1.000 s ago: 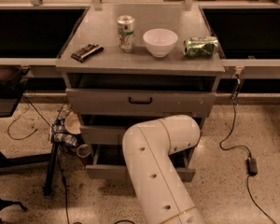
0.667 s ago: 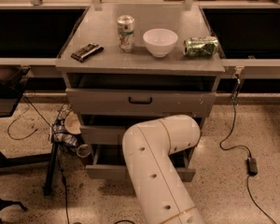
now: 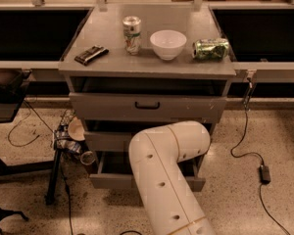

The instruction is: Open bottom drawer

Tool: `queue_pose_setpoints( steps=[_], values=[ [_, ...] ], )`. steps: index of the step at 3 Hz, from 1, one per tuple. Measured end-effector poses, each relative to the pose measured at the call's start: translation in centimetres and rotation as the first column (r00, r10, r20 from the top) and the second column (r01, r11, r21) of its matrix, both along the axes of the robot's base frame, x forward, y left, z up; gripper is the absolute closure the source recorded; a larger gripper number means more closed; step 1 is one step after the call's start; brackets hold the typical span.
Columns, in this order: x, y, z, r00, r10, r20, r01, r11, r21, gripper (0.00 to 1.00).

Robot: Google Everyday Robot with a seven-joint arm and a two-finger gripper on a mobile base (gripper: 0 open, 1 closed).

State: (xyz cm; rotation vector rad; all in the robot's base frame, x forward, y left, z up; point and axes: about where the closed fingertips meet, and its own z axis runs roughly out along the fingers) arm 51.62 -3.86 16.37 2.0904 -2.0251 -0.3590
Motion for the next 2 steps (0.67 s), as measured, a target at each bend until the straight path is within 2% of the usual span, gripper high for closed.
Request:
queue_pose_setpoints(
  steps=[2],
  values=[
    [-0.04,0.59,0.14,1.0000,0.000,0.000,0.000,1.000,0.000,0.00]
  ],
)
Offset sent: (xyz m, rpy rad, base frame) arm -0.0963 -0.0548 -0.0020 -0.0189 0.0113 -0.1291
